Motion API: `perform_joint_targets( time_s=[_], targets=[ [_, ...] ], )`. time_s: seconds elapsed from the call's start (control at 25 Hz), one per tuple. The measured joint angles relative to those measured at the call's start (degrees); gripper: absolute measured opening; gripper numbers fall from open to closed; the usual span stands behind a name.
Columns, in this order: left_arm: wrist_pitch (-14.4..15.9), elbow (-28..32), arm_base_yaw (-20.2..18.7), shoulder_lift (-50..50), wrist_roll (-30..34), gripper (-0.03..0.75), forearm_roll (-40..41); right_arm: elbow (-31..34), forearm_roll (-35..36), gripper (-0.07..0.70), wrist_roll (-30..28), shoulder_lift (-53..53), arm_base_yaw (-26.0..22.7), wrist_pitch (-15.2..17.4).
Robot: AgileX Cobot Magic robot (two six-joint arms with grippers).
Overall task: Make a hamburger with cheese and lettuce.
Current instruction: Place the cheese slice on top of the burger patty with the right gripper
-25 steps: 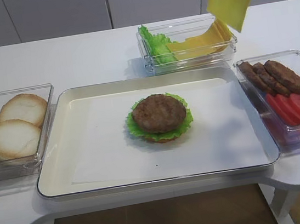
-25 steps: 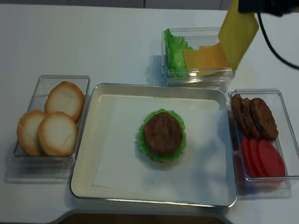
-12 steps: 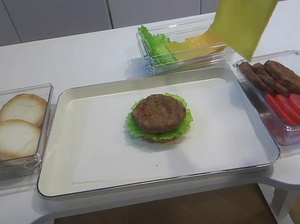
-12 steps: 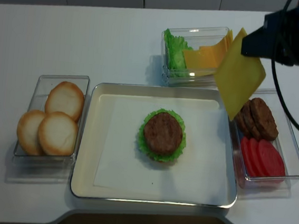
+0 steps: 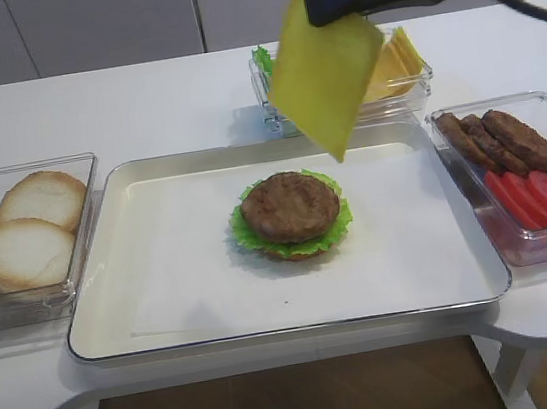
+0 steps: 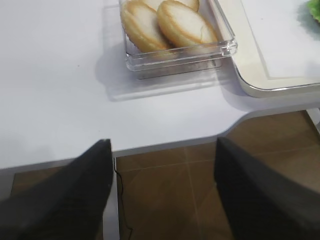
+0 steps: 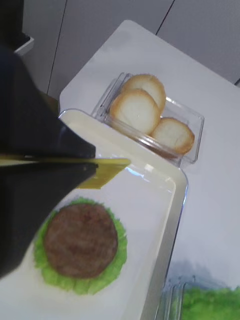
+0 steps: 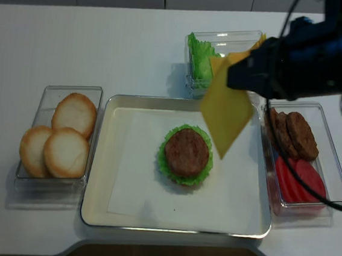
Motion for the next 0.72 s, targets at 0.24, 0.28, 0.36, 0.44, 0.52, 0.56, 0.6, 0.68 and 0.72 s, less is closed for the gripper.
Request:
perform_joint_targets(
  time_s=[0.24, 0.28, 0.36, 0.44, 0.52, 0.56, 0.6, 0.68, 0.72],
  targets=[
    [0.0, 0.0, 0.0, 0.0, 0.0, 0.467, 0.0, 0.0, 1.8, 0.004, 0.0, 5.7, 8.0, -5.1],
    [0.0, 0.0, 0.0, 0.0, 0.0, 0.467, 0.0, 0.0, 1.8, 0.004, -0.1, 7.0, 9.0, -5.9],
    [0.0, 0.0, 0.0, 0.0, 0.0, 0.467, 0.0, 0.0, 1.9, 0.004, -0.8, 9.2, 10.5, -7.4],
    [0.0, 0.0, 0.0, 0.0, 0.0, 0.467, 0.0, 0.0, 2.1, 0.004, -1.0, 11.3, 11.1, -9.0],
    [0.0, 0.0, 0.0, 0.0, 0.0, 0.467, 0.0, 0.0, 2.3, 0.004, -1.1, 13.0, 11.2, -10.2],
    [0.0, 0.0, 0.0, 0.0, 0.0, 0.467, 0.0, 0.0, 2.3, 0.004, -1.1, 13.8, 11.2, -10.9],
    [0.0, 0.0, 0.0, 0.0, 0.0, 0.467, 0.0, 0.0, 2.4, 0.004, -1.1, 14.6, 11.2, -11.4],
    [0.0, 0.0, 0.0, 0.0, 0.0, 0.467, 0.0, 0.0, 2.5, 0.004, -1.3, 15.8, 11.2, -12.1],
    [0.0, 0.0, 0.0, 0.0, 0.0, 0.467, 0.0, 0.0, 2.8, 0.004, -1.5, 16.4, 11.2, -12.3]
  ],
)
